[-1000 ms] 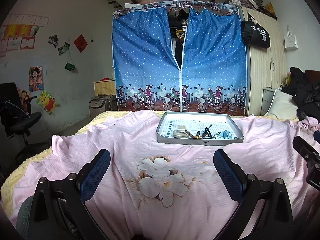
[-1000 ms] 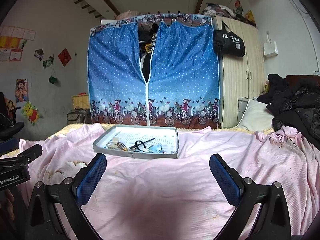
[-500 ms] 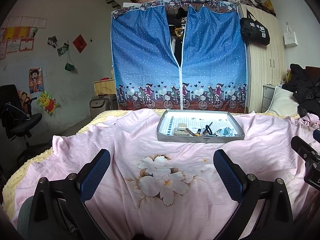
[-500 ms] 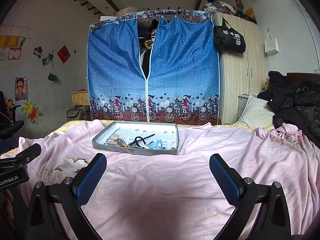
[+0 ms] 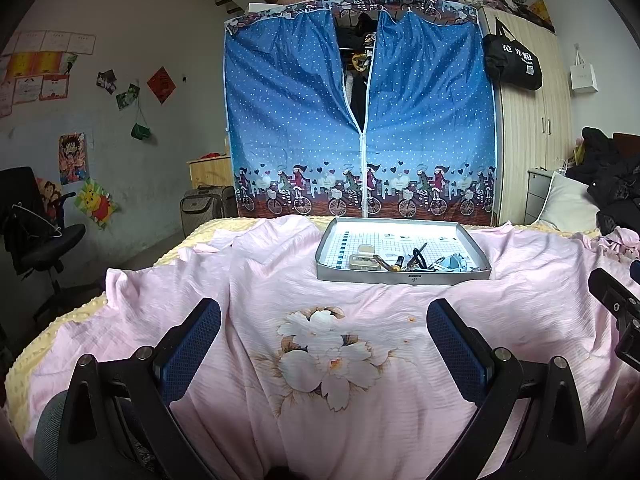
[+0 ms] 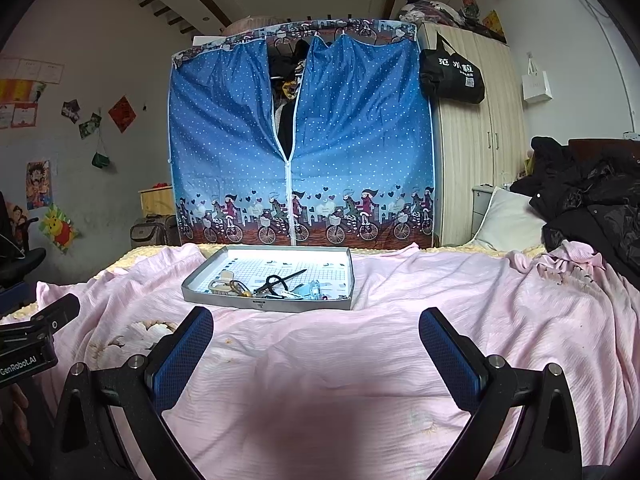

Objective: Organize jewelry

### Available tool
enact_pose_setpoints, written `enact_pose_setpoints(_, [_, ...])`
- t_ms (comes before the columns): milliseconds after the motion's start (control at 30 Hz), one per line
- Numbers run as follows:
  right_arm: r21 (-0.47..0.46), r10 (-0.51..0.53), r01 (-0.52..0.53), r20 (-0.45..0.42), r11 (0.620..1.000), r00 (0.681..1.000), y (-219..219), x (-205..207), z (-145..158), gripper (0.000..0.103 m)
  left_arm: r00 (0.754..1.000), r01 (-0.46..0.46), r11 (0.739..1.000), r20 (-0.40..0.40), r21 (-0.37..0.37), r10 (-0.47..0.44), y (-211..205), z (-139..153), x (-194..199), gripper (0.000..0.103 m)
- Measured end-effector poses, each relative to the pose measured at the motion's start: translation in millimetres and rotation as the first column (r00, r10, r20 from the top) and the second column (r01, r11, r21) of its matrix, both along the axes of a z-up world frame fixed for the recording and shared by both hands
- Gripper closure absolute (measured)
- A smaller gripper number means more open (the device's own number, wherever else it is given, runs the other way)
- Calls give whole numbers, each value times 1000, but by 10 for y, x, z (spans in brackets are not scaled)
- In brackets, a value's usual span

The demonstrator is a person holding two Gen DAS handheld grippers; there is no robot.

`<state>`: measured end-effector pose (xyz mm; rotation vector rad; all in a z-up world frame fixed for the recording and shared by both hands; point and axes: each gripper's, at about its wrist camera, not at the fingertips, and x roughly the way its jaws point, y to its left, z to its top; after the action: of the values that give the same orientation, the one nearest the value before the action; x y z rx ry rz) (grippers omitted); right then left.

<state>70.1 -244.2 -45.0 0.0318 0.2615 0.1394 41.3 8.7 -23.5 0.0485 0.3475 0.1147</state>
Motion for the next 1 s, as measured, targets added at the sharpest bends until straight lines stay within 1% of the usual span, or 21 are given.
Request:
enact_pose_setpoints(767, [2, -1, 1, 1, 1000, 1000, -1, -4, 5, 0, 1000, -5, 1000, -5, -3, 5, 25, -23, -8, 2])
enact_pose_setpoints(1000, [11, -5, 5, 1, 1000, 1000, -13, -11, -42, 0, 1000, -13, 1000, -14, -5, 13, 56, -41, 5, 2])
